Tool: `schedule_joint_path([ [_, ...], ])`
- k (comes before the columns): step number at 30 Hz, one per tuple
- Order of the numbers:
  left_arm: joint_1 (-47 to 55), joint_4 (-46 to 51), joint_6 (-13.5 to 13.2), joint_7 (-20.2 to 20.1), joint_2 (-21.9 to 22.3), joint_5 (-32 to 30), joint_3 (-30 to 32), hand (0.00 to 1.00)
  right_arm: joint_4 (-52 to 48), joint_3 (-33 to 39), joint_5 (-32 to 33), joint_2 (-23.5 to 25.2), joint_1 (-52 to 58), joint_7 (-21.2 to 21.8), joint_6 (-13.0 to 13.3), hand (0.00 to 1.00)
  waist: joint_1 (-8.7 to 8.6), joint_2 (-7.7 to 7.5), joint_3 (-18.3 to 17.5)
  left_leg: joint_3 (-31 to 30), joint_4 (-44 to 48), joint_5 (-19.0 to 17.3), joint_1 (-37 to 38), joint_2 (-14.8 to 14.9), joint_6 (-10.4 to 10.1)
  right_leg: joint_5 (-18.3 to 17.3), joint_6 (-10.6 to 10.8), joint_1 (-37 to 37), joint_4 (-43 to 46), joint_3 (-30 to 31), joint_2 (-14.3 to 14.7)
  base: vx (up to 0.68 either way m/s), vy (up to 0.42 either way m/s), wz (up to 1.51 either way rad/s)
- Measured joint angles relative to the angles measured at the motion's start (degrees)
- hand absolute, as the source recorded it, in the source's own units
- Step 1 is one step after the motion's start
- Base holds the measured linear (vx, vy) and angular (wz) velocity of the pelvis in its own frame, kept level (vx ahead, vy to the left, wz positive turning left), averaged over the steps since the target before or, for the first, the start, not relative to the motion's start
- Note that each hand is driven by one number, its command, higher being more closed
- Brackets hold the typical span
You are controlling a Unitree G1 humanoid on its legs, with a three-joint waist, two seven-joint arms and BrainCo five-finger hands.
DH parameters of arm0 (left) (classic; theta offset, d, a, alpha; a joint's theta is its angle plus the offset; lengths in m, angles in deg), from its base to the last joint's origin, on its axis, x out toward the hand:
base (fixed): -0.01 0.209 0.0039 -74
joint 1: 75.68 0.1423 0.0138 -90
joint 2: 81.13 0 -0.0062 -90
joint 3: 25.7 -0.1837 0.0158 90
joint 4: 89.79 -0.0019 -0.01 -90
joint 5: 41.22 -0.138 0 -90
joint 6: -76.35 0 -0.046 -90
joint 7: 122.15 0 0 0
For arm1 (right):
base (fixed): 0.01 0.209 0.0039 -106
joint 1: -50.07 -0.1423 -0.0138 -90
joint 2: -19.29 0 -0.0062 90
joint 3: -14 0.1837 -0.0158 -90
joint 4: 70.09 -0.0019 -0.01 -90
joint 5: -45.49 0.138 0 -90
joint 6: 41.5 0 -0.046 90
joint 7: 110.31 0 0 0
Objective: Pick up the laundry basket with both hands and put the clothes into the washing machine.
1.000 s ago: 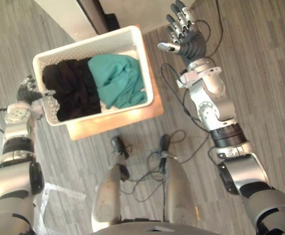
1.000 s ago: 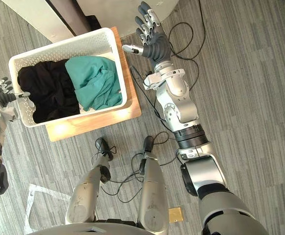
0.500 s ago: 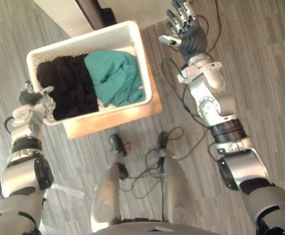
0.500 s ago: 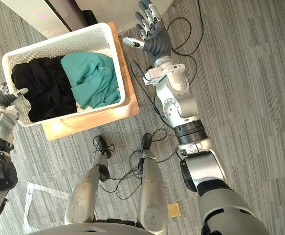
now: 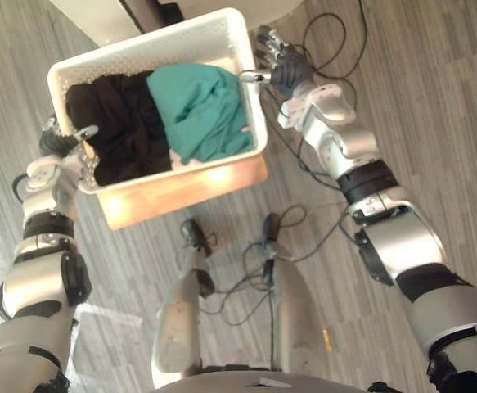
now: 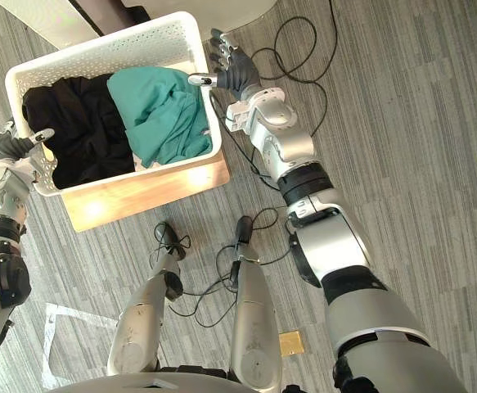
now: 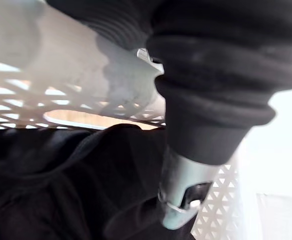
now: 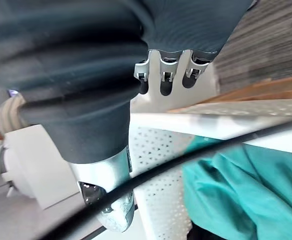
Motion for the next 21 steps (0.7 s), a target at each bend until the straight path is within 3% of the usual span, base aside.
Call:
schedule_joint_path([
  [6,-1.8,0.2,0.0,-0.1,0.3,0.0,-0.3,0.0,8.2,6.3,-6.5,3.9,-0.4,0.0,-1.2,0.0,-0.05,0.0,0.0,-1.0,-1.0,0.9,-0.1,-0.1,0.2,0.1,-0.2,0.0,0.0,-0.5,0.0,0.05,-0.052,0.05],
  [12,-2.5,0.3,0.0,-0.7,0.8,-0.2,-0.1,0.0,10.2,12.0,-8.9,5.4,-0.4,-0.1,-1.2,0.0,-0.1,0.0,0.0,-1.5,-1.8,1.8,-0.2,-0.2,0.4,0.1,-0.2,0.0,0.0,-1.1,0.0,0.04,-0.045,0.05],
  [14,-2.6,0.4,0.0,-0.7,0.9,-0.2,-0.1,0.0,10.2,12.4,-9.2,5.7,-0.4,-0.1,-1.2,0.0,-0.1,0.0,0.0,-1.5,-2.0,2.0,-0.1,-0.2,0.5,0.1,-0.2,0.0,0.0,-1.2,0.0,0.05,-0.049,0.02],
  [21,-2.9,0.6,0.0,-0.7,1.0,-0.3,-0.5,0.0,10.2,12.6,-19.4,5.5,-0.4,0.0,-1.1,0.0,-0.2,0.0,0.0,-1.7,-3.0,2.8,0.0,-0.5,0.7,0.1,-0.2,0.0,0.0,-1.3,0.0,0.05,-0.036,0.03],
])
